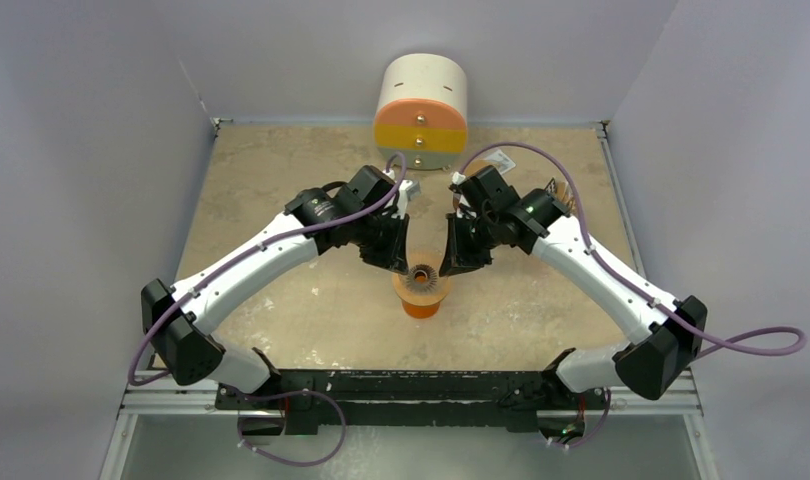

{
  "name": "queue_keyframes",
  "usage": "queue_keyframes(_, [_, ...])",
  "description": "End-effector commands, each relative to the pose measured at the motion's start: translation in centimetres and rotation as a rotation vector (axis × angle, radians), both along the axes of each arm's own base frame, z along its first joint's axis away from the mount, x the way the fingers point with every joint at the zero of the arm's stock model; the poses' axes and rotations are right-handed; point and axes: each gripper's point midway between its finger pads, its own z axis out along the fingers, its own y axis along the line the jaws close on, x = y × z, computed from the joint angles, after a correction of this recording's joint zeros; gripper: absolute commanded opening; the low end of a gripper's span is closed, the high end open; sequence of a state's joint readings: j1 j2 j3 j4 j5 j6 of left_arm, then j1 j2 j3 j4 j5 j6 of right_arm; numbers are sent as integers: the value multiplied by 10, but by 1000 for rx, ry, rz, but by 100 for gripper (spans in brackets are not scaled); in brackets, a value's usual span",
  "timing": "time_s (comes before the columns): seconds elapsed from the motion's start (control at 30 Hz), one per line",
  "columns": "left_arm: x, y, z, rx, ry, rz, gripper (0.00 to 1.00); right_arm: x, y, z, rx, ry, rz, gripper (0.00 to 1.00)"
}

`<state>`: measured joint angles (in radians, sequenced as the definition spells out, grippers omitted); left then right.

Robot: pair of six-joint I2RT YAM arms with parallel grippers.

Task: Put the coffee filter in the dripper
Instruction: Place the coffee dripper in the dripper holder.

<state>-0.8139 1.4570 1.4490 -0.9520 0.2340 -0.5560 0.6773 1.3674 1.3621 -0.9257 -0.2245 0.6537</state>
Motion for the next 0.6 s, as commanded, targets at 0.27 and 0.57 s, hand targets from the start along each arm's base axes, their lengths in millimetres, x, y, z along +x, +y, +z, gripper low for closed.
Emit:
queue_keyframes(0.27, [-5,-6,-8,-37,38,-76,0,15,7,-13,-10,12,-23,0])
queue_keyframes(0.57, [-1,2,-26,-48,92,-63,0,19,4,-21,-48,17,-40,0])
